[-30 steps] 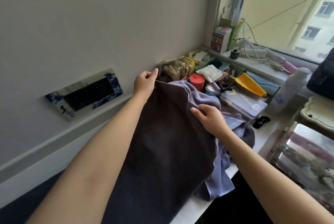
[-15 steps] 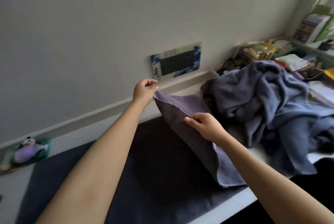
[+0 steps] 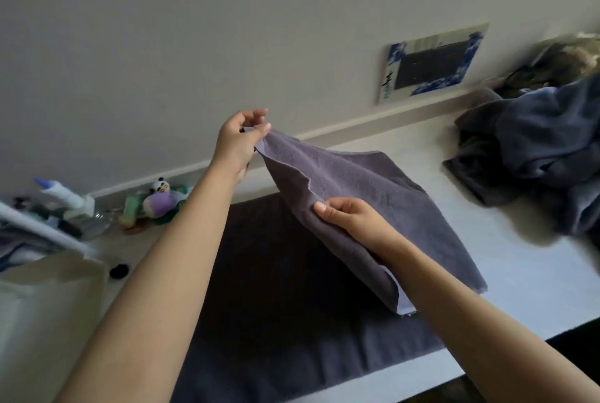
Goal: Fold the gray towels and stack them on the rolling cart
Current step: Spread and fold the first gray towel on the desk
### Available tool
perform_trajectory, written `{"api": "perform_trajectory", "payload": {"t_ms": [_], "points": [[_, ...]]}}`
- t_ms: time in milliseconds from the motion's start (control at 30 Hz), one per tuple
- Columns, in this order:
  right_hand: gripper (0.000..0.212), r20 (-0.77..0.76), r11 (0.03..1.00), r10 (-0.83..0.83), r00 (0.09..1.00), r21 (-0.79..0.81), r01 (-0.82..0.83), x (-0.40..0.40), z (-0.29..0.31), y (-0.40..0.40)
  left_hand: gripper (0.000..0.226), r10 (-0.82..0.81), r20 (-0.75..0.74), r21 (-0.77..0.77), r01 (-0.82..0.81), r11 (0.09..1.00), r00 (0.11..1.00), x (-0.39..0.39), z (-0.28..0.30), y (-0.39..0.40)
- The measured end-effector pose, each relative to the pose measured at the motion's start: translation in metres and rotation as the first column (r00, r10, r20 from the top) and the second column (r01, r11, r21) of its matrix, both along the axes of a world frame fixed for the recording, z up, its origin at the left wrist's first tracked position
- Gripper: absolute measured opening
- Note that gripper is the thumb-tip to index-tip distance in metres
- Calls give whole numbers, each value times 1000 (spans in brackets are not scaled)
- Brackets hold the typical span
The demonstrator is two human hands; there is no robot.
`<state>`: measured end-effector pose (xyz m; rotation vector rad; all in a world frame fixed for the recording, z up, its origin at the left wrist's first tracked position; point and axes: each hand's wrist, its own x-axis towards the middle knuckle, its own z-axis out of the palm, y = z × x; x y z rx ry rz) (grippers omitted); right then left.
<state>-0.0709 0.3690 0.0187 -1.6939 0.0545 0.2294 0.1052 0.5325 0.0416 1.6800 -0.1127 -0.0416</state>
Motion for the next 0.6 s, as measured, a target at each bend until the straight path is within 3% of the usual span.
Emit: {"api": "perform_trajectory", "payload": {"t_ms": [100, 167, 233, 333, 433, 533, 600], "points": [[35, -97, 997, 70, 993, 34, -67, 9, -22, 48, 29, 92, -72, 152, -81, 985, 993, 5, -34, 56], [37, -174, 995, 63, 983, -71, -76, 16, -48, 78, 35, 170, -177, 278, -116, 954, 969, 1, -70, 88], [38, -266, 985, 31, 963, -157, -75, 17, -74, 98, 41, 232, -304, 308, -136, 942, 924, -10, -103, 108], [36, -361, 975, 45, 932, -186, -119, 15, -101, 122, 48, 321, -414, 268, -223, 937, 851, -28, -137, 130], [39, -350, 972, 110, 930, -157, -174, 16, -94, 134, 47, 330, -434, 152, -293, 944, 838, -33, -133, 137], [36, -308, 973, 215, 927, -10, -229, 21, -76, 146, 39, 295, -370, -7, -320, 947, 881, -26, -104, 155], [36, -294, 960, 275, 915, 143, -243, 24, -70, 158, 34, 318, -267, -34, -339, 940, 909, -22, -89, 175]]}}
